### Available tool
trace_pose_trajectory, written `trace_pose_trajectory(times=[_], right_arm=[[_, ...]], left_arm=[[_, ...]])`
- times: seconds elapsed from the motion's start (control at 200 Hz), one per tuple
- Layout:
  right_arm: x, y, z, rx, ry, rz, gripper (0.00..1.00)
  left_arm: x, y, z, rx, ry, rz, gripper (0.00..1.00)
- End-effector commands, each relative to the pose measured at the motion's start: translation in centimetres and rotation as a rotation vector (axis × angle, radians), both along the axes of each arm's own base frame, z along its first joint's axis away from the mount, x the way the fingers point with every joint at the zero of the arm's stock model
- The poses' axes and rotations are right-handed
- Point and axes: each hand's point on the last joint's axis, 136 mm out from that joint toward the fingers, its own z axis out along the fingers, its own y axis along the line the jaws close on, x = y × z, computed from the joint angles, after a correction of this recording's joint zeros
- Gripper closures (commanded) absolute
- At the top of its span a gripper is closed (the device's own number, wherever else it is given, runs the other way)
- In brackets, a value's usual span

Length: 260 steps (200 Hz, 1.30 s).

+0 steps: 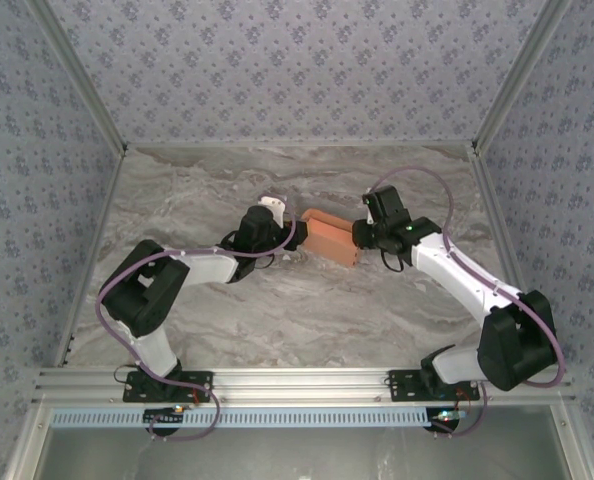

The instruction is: Fold the paper box

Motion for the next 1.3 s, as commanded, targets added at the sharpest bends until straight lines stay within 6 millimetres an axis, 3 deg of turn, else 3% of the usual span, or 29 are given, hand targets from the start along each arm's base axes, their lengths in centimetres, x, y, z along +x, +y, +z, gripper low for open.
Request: trace_pose_trajectory(times=[0.0, 0.145, 0.38, 0.72, 0.834, 1.049, 1.294], right_arm=[[-0.4, -0.9, -0.2, -0.049, 0.017, -0.029, 0.68], [-0.6, -1.1, -0.3, -0.063, 0.017, -0.037, 0.68], [-0.4, -0.7, -0.5, -0.045, 0.017, -0.058, 0.79], [-0.2, -0.2, -0.5, 0.009, 0.019, -0.108, 0.86], [-0.1, 0.3, -0.7, 0.037, 0.029, -0.131, 0.86], [-0.3, 0.3, -1.0, 0.052, 0.050, -0.156, 0.76], [-0.9, -0.6, -1.4, 0.004, 0.056, -0.159, 0.78]], left_arm=[[-0.8, 0.5, -2.8, 0.075, 0.079, 0.007, 0.70], [-0.8, 0.5, -2.7, 0.077, 0.078, 0.009, 0.70], [-0.8, 0.5, -2.6, 0.073, 0.078, 0.010, 0.70], [-0.8, 0.4, -2.5, 0.058, 0.086, 0.019, 0.70], [-0.9, 0.3, -2.6, 0.056, 0.088, 0.024, 0.70], [-1.0, 0.5, -2.9, 0.062, 0.091, 0.038, 0.70], [-0.9, 0.6, -2.9, 0.068, 0.091, 0.049, 0.70]])
